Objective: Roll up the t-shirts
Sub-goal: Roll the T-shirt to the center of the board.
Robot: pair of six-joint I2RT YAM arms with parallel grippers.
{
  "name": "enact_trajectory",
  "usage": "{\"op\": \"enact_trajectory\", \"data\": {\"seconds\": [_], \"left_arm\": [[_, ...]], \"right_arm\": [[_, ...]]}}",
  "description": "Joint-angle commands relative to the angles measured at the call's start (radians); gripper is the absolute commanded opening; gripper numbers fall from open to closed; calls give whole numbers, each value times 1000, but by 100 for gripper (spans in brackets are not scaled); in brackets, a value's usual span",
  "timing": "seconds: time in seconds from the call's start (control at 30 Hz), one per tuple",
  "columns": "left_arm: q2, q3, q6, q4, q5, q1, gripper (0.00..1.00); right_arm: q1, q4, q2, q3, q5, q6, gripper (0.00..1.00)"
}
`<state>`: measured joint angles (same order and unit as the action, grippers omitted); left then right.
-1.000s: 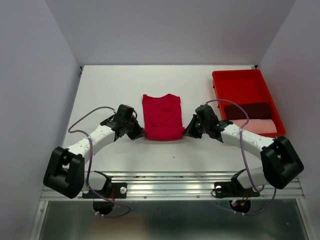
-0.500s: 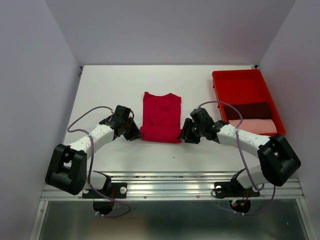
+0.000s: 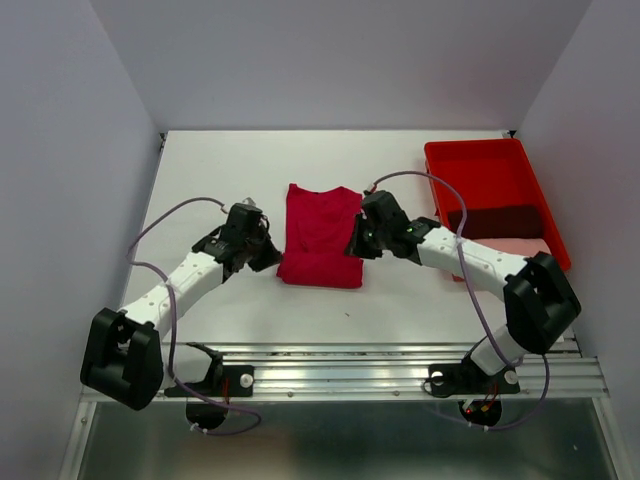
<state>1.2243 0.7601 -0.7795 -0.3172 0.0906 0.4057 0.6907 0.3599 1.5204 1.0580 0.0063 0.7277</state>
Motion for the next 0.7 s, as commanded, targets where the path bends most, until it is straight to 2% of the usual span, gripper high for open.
{"op": "enact_trajectory", "data": {"seconds": [0.0, 0.13, 0.37, 0.5, 0.67], "left_arm": [[21, 56, -24, 101, 67, 82, 0], [96, 35, -66, 208, 139, 119, 0], [242, -22, -75, 334, 120, 117, 0], [337, -12, -46, 329, 110, 116, 0], [320, 47, 9, 238, 63, 114, 0]], "right_arm": [[17, -146, 85, 13, -173, 25, 3], [17, -240, 176, 20, -241, 62, 3], [17, -240, 297, -6, -169, 55, 2], [17, -204, 296, -12, -135, 35, 1], [17, -127, 221, 5, -79, -37, 1]]}}
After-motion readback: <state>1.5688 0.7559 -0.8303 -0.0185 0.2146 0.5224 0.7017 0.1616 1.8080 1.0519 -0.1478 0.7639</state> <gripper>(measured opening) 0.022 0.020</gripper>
